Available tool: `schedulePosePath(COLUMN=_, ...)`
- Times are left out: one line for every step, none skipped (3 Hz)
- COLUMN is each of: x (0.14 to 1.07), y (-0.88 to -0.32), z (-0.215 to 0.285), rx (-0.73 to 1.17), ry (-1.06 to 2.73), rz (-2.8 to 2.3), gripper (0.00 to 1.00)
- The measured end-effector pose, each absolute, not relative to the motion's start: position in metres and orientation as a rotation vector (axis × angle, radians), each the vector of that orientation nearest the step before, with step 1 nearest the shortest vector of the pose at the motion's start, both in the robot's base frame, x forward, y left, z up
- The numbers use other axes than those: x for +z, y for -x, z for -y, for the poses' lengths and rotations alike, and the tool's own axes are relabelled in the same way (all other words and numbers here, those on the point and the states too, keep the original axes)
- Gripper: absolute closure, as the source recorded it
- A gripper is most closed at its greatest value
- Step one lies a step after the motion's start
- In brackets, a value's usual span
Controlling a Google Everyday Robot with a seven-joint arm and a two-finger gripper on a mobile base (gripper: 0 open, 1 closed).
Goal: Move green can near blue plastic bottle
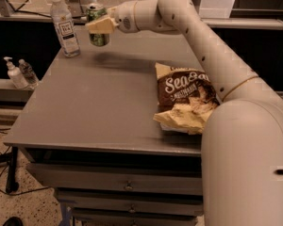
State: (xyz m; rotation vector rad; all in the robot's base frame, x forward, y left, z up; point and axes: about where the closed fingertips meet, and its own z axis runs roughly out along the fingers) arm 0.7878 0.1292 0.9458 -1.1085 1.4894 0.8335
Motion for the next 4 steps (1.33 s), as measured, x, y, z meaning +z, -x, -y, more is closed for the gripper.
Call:
schedulePosePath(x=0.936, y=-0.783, z=-0.156, rx=0.858, ry=1.138, rz=-1.469, gripper=1.0)
schedulePosePath(x=0.923, y=-0.784, z=-0.176, rx=0.849, ry=1.155, rz=-1.451, gripper=1.0)
schedulePosePath(x=0.912, y=-0.786, z=-0.187, rx=0.832, ry=1.171, rz=-1.448, gripper=1.0)
schedulePosePath(x=0.901, y=-0.787, z=-0.19, rx=0.816, ry=1.183, rz=-1.461, gripper=1.0)
